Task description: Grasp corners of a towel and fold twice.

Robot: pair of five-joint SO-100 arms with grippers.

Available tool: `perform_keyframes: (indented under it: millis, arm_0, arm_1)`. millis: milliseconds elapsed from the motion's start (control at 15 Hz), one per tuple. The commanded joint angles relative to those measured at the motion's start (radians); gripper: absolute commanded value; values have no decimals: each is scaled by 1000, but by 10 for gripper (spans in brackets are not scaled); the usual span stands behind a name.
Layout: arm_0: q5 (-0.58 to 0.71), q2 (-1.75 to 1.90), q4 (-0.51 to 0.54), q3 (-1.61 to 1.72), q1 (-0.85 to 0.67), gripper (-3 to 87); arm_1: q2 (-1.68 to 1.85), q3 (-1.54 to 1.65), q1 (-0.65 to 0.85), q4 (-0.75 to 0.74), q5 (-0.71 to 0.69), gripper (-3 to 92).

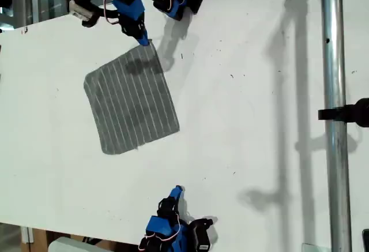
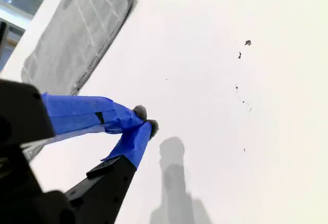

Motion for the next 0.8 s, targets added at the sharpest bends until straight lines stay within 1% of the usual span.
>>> perform_keyframes:
  millis: [0,133,267,400,467,533,600,733]
  arm_0:
    - [8,5,-2,0,0,-28]
    - [12,5,12,-20,-6,-28]
    - [2,5,21,-55,-5,-28]
    - [-3,-2,44,-129,2,-27]
    - [-11,-31,52,-192,5,-20]
    - [-14,-115,51,-276,6,29]
    - [0,-250,44,-383,6,48]
    - [40,-514,38,-591,2,53]
  arm_1:
    - [-321,-351,183,121,-153,60]
    - [-370,-330,328,118,-201,296]
    - [-407,-284,399,97,-222,400]
    - [-374,-155,417,-12,-216,405]
    - [-356,-60,430,-92,-196,403]
    - [-328,38,434,-175,-181,396]
    - [-319,126,442,-250,-167,387]
    - [-348,259,459,-388,-161,386]
